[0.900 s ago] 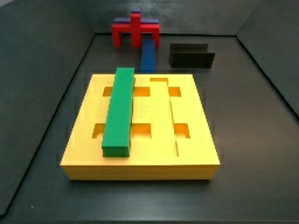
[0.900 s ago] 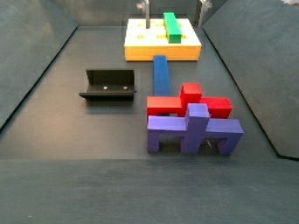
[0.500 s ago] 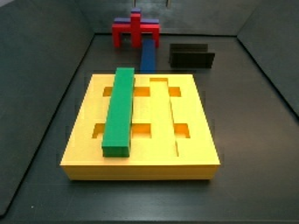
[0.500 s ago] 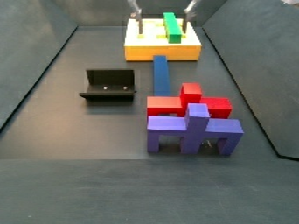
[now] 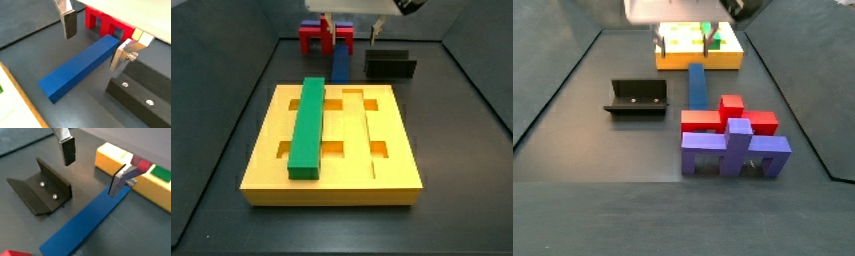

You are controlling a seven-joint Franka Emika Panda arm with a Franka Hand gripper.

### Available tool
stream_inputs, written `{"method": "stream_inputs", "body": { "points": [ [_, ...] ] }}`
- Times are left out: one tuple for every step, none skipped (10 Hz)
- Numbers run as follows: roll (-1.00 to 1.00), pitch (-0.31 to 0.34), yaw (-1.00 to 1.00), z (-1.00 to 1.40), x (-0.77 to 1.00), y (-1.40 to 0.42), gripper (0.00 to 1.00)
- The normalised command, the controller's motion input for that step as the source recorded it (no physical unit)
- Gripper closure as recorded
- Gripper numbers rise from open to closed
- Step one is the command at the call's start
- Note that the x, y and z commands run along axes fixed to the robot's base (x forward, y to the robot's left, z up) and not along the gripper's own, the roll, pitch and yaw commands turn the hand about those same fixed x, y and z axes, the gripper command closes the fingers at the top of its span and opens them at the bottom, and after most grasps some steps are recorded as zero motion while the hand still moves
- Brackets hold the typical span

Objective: Pick up the blue object. Move up. Move to above the board. Insert the blue object.
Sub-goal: Pick up the blue object.

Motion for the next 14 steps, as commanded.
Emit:
{"method": "stream_inputs", "body": {
  "points": [
    [0.14, -0.063, -0.03, -0.91, -0.33, 0.22, 0.00],
    [0.10, -0.163, 0.00, -0.80, -0.53, 0.23, 0.00],
    [0.06, -0.210, -0.01, -0.56, -0.53, 0.05, 0.00],
    [0.02, -0.126, 0.00, -0.41, -0.21, 0.00, 0.00],
    [0.00, -0.027, 0.00, -0.44, 0.00, 0.00, 0.00],
    [0.00, 0.000, 0.00, -0.36, 0.00, 0.00, 0.00],
    [0.00, 0.027, -0.18, -0.30, 0.01, 0.20, 0.00],
    [-0.01, 0.000, -0.27, -0.09, 0.00, 0.20, 0.00],
    [-0.02, 0.000, -0.23, 0.00, 0.00, 0.11, 0.00],
    [0.00, 0.000, -0.14, 0.00, 0.00, 0.00, 0.00],
    [0.04, 0.000, -0.15, 0.00, 0.00, -0.06, 0.00],
    [0.03, 0.000, -0.06, 0.03, 0.00, -0.06, 0.00],
    [0.00, 0.000, 0.00, 0.00, 0.00, 0.00, 0.00],
    [0.00, 0.000, 0.00, 0.00, 0.00, 0.00, 1.00]
  ]
}}
